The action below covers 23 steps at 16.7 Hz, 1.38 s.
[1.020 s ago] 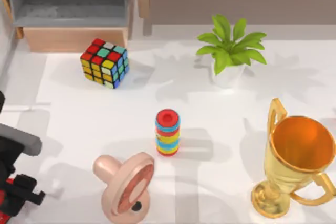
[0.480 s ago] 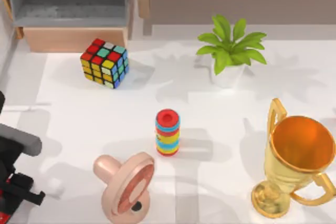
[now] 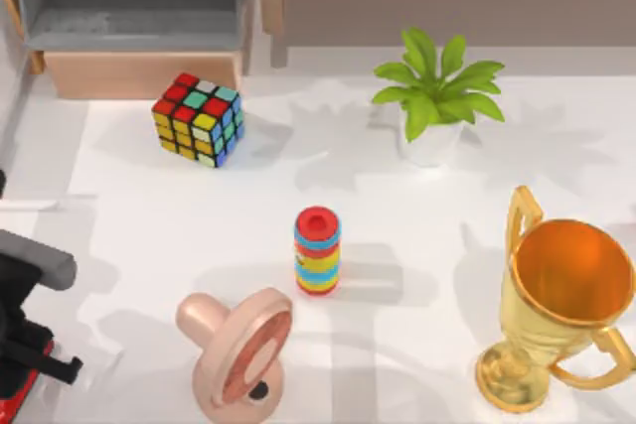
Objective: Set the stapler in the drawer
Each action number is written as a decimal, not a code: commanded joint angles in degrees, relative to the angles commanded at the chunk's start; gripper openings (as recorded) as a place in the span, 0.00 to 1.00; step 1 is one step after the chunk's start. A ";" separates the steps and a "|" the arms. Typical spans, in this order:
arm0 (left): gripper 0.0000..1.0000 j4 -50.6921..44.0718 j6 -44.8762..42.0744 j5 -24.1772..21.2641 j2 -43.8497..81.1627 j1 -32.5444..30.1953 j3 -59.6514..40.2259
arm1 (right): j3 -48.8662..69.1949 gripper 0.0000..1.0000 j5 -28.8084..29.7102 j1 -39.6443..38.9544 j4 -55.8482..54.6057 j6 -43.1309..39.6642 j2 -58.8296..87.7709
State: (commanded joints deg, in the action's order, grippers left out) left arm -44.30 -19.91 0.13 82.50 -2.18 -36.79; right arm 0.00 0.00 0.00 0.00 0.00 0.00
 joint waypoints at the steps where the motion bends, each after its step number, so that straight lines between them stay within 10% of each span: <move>1: 0.00 -1.49 0.02 0.00 -0.69 -0.01 -0.73 | 0.00 1.00 0.00 0.00 0.00 0.00 0.00; 12: 0.00 -5.67 -0.07 -0.38 -2.95 0.58 -5.40 | 0.00 1.00 0.00 0.00 0.00 0.00 0.00; 23: 0.00 -14.55 -1.12 -4.49 11.30 9.30 -43.45 | 0.00 1.00 0.00 0.00 0.00 0.00 0.00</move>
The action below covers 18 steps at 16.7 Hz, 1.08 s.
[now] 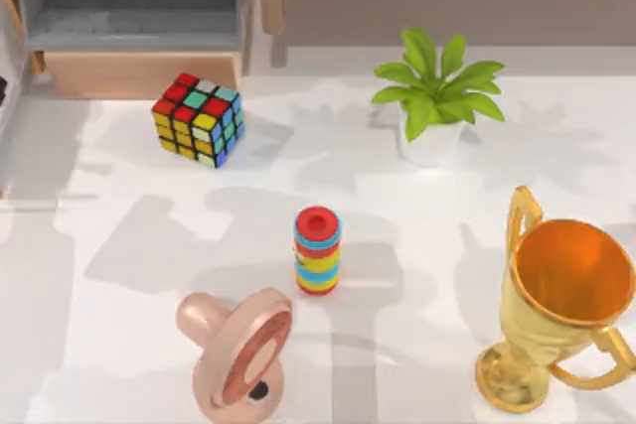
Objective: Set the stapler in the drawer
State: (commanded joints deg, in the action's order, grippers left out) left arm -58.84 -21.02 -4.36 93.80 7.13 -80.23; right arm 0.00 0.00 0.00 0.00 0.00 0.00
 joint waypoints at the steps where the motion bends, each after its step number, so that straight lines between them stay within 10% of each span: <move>1: 0.00 -1.17 -0.03 -0.35 2.43 1.01 -4.63 | 0.00 1.00 0.00 0.00 0.00 0.00 0.00; 18: 0.00 -26.62 0.98 1.30 54.59 12.54 -70.24 | 0.00 1.00 0.00 0.00 0.00 0.00 0.00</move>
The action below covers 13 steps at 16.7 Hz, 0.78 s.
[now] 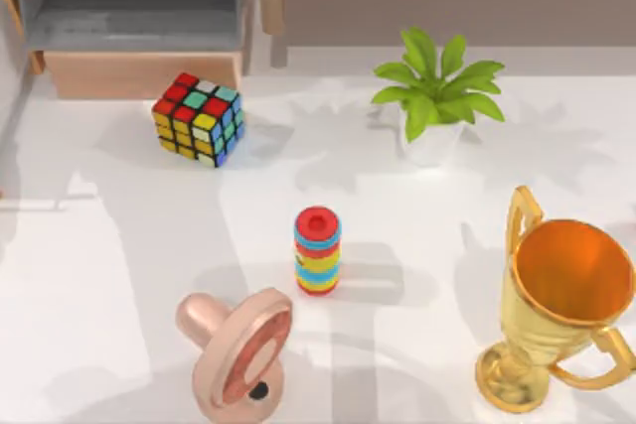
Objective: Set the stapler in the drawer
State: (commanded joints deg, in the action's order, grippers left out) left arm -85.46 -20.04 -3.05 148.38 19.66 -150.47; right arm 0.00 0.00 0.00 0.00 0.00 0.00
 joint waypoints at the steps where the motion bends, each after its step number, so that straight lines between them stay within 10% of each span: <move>1: 0.00 -1.36 -0.09 0.47 2.24 -0.04 -2.11 | 0.00 1.00 0.00 0.00 0.00 0.00 0.00; 13: 0.00 -6.55 -0.87 2.71 9.43 -0.60 -9.09 | 0.00 1.00 0.00 0.00 0.00 0.00 0.00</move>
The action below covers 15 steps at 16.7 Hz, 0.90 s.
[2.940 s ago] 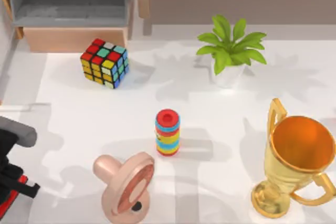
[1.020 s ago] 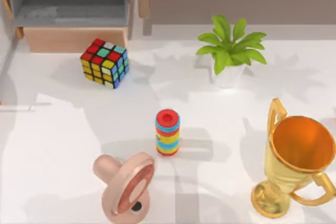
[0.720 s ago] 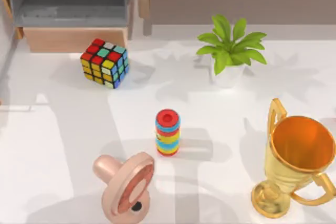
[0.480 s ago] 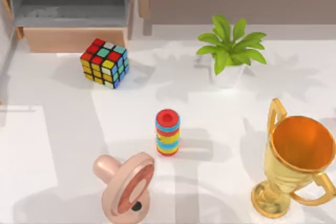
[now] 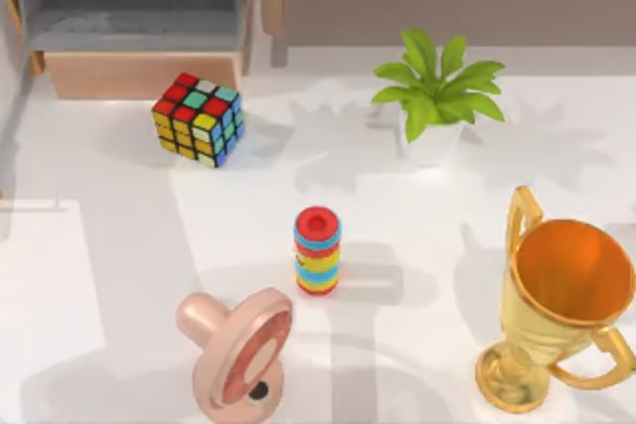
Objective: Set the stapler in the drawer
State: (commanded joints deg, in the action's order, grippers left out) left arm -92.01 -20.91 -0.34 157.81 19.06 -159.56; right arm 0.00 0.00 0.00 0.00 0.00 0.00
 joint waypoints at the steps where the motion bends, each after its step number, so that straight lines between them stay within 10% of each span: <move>1: 0.00 0.27 0.48 -0.50 -0.11 0.20 0.11 | 0.00 1.00 0.00 0.00 0.00 0.00 0.00; 9: 0.00 4.05 9.48 -5.93 -4.38 1.70 4.80 | 0.00 1.00 0.00 0.00 0.00 0.00 0.00; 15: 0.00 5.14 1.72 -1.56 -2.79 0.49 7.28 | 0.00 1.00 0.00 0.00 0.00 0.00 0.00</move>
State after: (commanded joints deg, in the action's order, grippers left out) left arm -86.87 -19.19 -1.90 155.02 19.55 -152.28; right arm 0.00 0.00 0.00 0.00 0.00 0.00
